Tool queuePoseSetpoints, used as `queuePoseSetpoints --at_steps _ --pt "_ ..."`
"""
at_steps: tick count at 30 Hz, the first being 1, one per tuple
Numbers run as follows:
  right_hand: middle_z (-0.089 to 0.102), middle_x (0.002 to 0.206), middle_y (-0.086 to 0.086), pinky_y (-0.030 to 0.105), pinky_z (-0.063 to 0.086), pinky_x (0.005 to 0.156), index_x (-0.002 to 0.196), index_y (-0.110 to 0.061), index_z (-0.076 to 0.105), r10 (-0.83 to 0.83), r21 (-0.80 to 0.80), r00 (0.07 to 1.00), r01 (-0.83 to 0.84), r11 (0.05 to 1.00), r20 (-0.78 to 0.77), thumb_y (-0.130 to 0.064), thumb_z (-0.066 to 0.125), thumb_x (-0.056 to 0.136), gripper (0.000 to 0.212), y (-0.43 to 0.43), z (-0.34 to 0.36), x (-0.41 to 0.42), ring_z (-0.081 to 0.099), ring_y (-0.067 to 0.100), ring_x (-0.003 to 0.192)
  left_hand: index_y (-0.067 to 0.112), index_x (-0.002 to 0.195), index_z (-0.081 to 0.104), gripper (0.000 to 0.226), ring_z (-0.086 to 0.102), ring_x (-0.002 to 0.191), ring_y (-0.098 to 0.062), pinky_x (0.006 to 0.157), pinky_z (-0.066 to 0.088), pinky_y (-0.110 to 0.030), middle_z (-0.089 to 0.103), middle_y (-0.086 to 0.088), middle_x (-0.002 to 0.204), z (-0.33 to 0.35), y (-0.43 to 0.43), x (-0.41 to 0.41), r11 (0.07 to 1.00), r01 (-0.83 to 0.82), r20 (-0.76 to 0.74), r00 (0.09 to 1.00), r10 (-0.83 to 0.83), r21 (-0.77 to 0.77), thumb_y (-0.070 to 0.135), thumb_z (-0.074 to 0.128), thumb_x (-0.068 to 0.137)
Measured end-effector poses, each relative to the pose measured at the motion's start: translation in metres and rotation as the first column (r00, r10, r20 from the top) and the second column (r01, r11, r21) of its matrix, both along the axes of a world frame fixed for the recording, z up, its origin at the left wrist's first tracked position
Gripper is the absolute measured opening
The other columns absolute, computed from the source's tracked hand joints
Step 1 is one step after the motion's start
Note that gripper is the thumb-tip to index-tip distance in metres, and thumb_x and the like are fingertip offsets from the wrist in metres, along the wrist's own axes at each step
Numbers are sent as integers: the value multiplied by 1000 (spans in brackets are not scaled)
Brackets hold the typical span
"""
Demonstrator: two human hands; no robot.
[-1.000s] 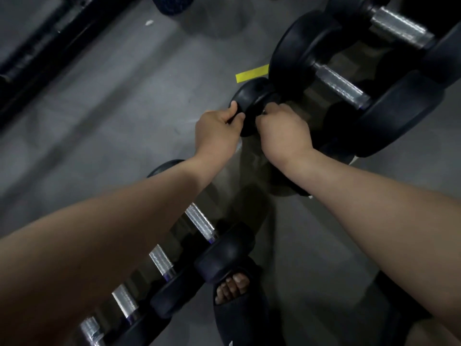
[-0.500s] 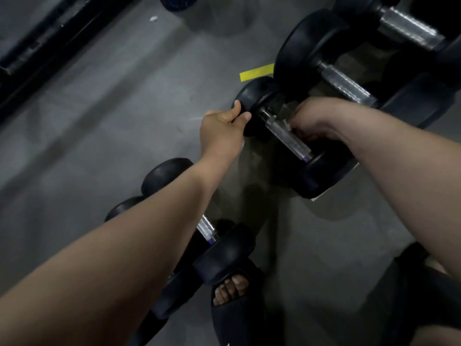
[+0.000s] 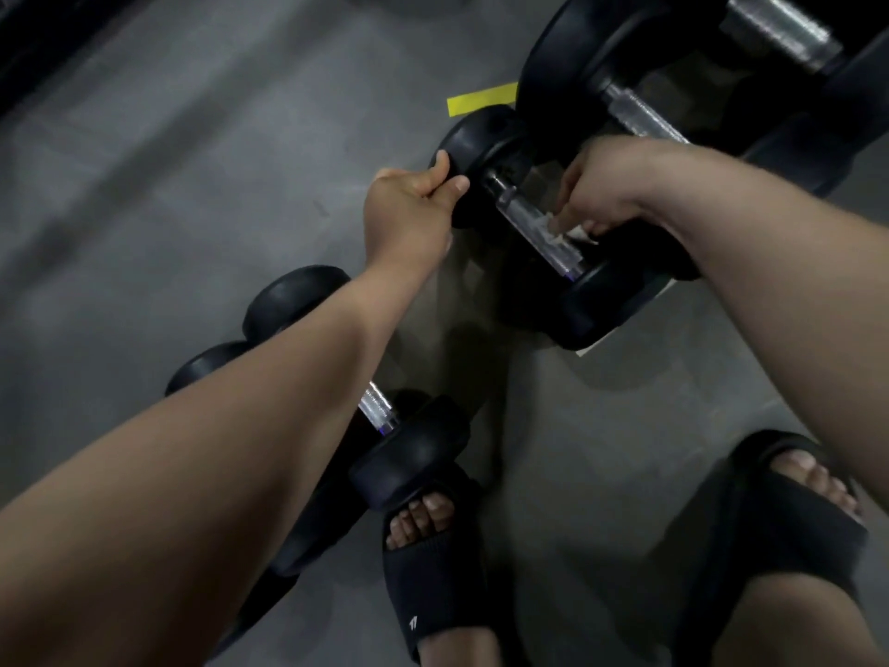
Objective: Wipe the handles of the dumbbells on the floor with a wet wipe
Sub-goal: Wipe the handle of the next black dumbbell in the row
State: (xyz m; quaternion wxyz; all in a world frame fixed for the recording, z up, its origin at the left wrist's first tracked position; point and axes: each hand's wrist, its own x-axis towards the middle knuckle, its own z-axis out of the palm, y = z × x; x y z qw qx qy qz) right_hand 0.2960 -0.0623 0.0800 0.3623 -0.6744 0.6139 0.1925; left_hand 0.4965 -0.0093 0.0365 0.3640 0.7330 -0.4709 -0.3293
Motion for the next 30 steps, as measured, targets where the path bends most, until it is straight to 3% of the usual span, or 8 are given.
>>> queuePoseSetpoints --at_steps 3,6,10,14,18,22,27,30 --pt "76 93 9 34 57 80 93 -12 78 129 -18 984 -132 991 -120 -40 80 82 31 13 13 -1 72 31 91 16 123 71 38 63 83 8 84 49 -10 67 12 89 -2 -1 3 1000 4 -4 1000 -4 -5 27 79 87" --pt "73 98 11 28 50 76 96 -13 78 47 -166 992 -67 984 -120 -29 84 79 25 26 6 0 69 30 93 17 124 71 38 58 76 16 81 43 -2 60 20 85 -2 -1 3 1000 10 -3 1000 -10 -9 28 78 88" --pt "72 92 8 24 46 75 87 -14 75 -238 -371 959 278 886 152 -21 76 80 9 30 -14 18 68 28 94 19 130 68 35 57 88 8 83 36 4 52 5 110 0 6 5 998 62 -13 998 -61 15 26 70 95" --pt "65 77 -1 20 37 69 72 -23 65 -225 -439 917 360 823 331 -26 70 84 14 23 -25 32 67 21 88 16 142 56 48 50 100 4 88 29 6 40 -3 127 1 14 19 969 243 16 970 -244 39 -2 50 98" --pt "71 92 13 24 39 70 84 -11 74 -70 -569 960 218 793 271 -22 65 85 14 38 -37 34 66 32 91 10 149 46 66 40 122 -8 98 20 5 33 -8 129 -5 18 24 942 335 21 942 -336 40 -15 41 88" --pt "58 110 15 29 49 78 93 -12 77 69 -613 976 75 786 208 -14 65 87 13 32 -40 48 61 36 91 14 150 44 65 37 126 -9 98 19 6 31 -5 131 -8 18 24 941 335 2 942 -336 46 -12 42 91" --pt "61 107 15 33 51 75 97 -11 73 230 -563 973 -182 806 15 -16 67 82 17 37 -32 38 63 39 93 20 153 40 71 35 130 -9 99 15 6 29 -3 135 -8 19 28 931 361 -27 933 -360 63 -11 39 90" --pt "69 91 13 36 56 77 91 -13 74 287 -425 956 -287 858 -65 -20 69 79 14 42 -19 24 67 35 88 25 153 40 73 34 132 -8 99 15 7 29 -1 136 -8 20 28 927 368 -41 930 -366 70 -11 39 89"
